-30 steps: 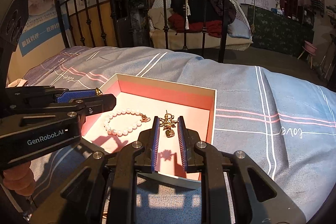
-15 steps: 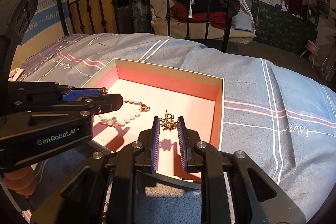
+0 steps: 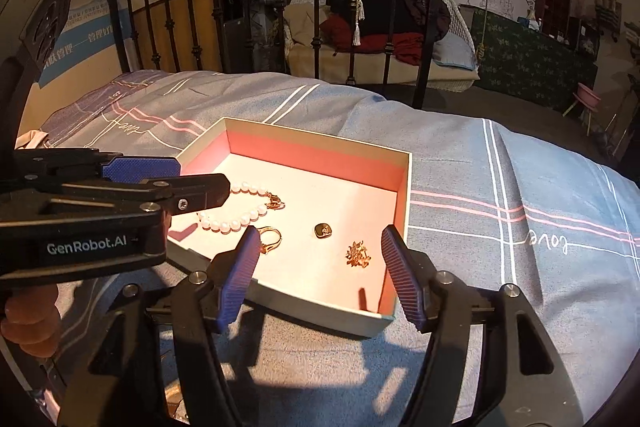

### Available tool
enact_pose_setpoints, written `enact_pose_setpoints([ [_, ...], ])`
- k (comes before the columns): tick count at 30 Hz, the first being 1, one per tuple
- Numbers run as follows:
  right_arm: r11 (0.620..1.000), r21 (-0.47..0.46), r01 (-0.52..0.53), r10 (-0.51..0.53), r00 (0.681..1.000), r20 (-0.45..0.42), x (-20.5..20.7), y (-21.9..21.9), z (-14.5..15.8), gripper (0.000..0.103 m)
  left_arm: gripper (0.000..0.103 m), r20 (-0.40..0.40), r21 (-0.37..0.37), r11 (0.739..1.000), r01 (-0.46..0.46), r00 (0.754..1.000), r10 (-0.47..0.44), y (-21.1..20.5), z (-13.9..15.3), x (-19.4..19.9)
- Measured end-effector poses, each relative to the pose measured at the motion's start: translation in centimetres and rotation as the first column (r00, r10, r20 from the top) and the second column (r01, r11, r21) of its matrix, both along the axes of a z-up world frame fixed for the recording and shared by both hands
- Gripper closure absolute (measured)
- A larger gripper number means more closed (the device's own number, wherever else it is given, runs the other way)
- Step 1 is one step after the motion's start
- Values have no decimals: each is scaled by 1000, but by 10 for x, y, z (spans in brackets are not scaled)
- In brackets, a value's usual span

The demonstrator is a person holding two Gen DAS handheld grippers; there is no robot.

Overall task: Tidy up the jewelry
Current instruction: 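Lower both held gold pieces into the box and open both tools, then grasp a silver hoop earring with the left tool while the right tool grasps a small gold charm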

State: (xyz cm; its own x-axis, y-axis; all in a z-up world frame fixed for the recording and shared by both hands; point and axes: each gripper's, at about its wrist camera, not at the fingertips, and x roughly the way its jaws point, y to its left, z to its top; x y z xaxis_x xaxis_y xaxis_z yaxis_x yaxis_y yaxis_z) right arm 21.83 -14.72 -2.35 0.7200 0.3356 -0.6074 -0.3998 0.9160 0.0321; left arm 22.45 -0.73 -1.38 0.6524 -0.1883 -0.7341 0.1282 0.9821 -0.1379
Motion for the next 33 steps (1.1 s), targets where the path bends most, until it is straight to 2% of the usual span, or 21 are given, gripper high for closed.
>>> enact_pose_setpoints([
  [6,997,72,32,-33,999,18,-63,-36,7,40,48,28,-30,999,27,999,-26,7,-1,-59],
  [11,996,80,30,-27,999,-41,-113,-56,-16,41,48,-2,-21,999,41,999,-41,8,-22,-107],
  [14,997,79,12,-5,996,-90,-131,-60,-32,50,48,-40,-20,999,50,998,-51,6,-36,-123],
  [17,999,29,-25,29,991,-128,-137,-55,-45,64,48,-68,6,998,68,995,-67,0,-49,-128],
  [18,999,15,-35,37,990,-134,-137,-53,-47,65,48,-75,18,997,73,995,-71,-3,-53,-127],
  [22,996,-10,-92,90,988,-127,-133,-40,-45,65,48,-70,69,993,95,993,-90,-12,-59,-123],
  [25,991,-30,-131,126,983,-134,-128,-28,-48,73,50,-68,88,992,94,994,-88,-17,-62,-118],
  [33,990,-26,-135,130,981,-142,-125,-27,-53,74,54,-60,134,985,106,993,-98,-28,-65,-117],
])
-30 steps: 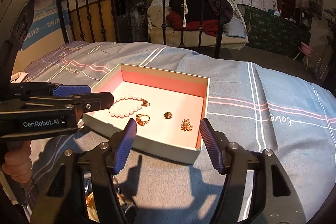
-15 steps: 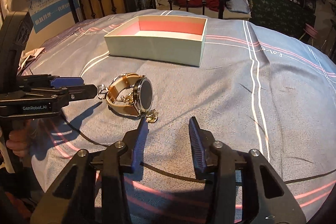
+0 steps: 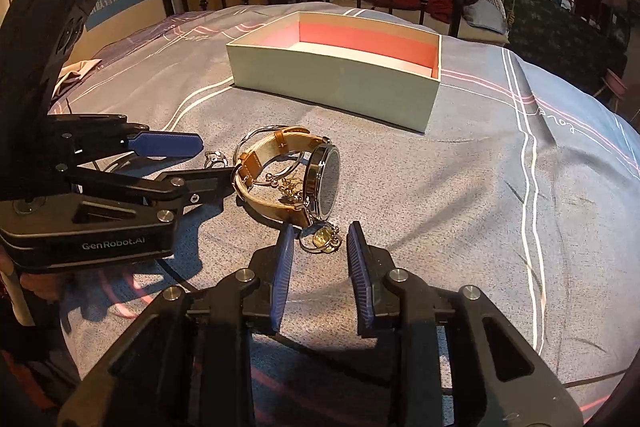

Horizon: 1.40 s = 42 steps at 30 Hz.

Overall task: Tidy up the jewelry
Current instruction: 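Grasp a silver hoop earring with the left tool while the right tool grasps a small gold charm, then carry the earring and charm into the box and open both tools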

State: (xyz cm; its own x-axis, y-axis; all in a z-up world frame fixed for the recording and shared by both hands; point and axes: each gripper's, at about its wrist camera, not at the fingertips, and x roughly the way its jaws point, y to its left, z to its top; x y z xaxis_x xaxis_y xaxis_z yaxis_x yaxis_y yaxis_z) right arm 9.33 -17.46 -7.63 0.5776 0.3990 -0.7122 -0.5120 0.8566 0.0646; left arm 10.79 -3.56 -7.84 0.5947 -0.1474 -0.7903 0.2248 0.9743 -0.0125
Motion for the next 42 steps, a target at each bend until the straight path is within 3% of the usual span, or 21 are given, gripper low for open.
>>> enact_pose_setpoints([
  [5,999,-30,-20,20,1000,5,3,5,1,74,54,4,-5,1000,13,1000,-13,-3,-1,-4],
  [10,998,-55,-40,42,999,26,3,10,3,81,54,4,-10,1000,17,1000,-17,-3,-1,-5],
  [22,999,34,10,-12,998,59,-1,-8,10,81,54,12,-28,999,20,1000,-19,-1,-1,-7],
  [25,999,42,14,-16,999,49,0,-9,10,81,67,19,-34,999,22,1000,-22,0,-1,-7],
  [31,999,42,15,-17,999,46,1,-7,9,81,82,18,-38,999,19,1000,-18,2,-1,-3],
  [42,997,75,21,-26,997,77,-2,-12,17,81,83,42,-62,998,13,999,-10,9,12,-3],
])
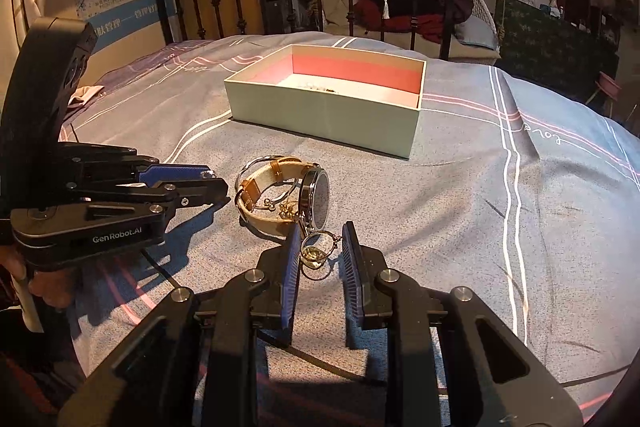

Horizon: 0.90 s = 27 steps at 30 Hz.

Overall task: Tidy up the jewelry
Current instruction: 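Carry the earring and charm into the box and open both tools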

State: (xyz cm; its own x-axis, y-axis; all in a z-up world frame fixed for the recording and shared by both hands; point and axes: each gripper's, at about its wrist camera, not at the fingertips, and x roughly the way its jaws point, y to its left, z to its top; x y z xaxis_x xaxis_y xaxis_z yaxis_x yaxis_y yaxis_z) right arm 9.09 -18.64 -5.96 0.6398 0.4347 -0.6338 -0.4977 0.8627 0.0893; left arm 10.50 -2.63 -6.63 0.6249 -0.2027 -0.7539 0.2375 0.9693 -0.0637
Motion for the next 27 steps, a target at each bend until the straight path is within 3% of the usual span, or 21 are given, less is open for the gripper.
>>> enact_pose_setpoints([
  [9,1000,20,-10,8,998,69,12,3,26,81,83,95,-40,999,-22,995,26,7,44,15],
  [19,997,69,22,-35,982,188,53,14,75,81,83,149,-77,995,-59,986,70,12,79,59],
  [23,994,92,51,-67,981,180,82,20,83,81,83,168,-81,994,-73,982,86,10,90,82],
  [27,995,59,84,-93,982,163,110,31,73,81,83,139,-80,992,-95,985,106,10,88,106],
])
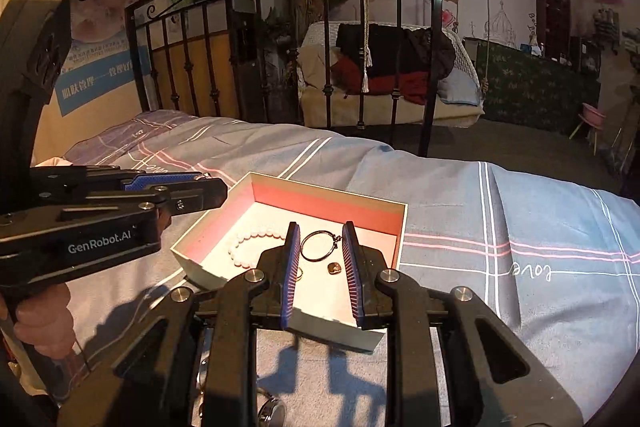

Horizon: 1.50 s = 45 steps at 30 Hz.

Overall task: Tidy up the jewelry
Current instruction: 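Carry the earring and charm into the box and open both tools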

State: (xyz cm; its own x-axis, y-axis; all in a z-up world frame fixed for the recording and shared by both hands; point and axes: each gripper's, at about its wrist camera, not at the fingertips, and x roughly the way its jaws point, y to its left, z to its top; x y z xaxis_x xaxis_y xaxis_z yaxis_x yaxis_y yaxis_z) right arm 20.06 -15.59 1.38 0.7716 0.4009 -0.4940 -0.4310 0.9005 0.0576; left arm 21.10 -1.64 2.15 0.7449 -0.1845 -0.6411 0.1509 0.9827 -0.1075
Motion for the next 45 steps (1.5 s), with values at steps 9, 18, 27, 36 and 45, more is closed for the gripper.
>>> enact_pose_setpoints([
  [9,1000,-30,2,-4,998,-69,30,9,-26,81,83,-100,-10,1000,-1,995,0,-2,-24,28],
  [18,998,-64,-8,-1,989,-145,44,16,-46,81,83,-190,-1,1000,-17,982,16,0,-48,48],
  [27,996,-85,-34,19,985,-171,47,22,-54,80,83,-215,9,1000,-16,976,17,-2,-59,54],
  [36,993,-108,-52,30,981,-193,49,27,-56,80,83,-228,27,999,-18,973,23,-4,-62,55],
  [45,996,-89,-8,-7,987,-162,27,14,-47,63,55,-155,9,1000,-21,988,22,1,-40,29],
])
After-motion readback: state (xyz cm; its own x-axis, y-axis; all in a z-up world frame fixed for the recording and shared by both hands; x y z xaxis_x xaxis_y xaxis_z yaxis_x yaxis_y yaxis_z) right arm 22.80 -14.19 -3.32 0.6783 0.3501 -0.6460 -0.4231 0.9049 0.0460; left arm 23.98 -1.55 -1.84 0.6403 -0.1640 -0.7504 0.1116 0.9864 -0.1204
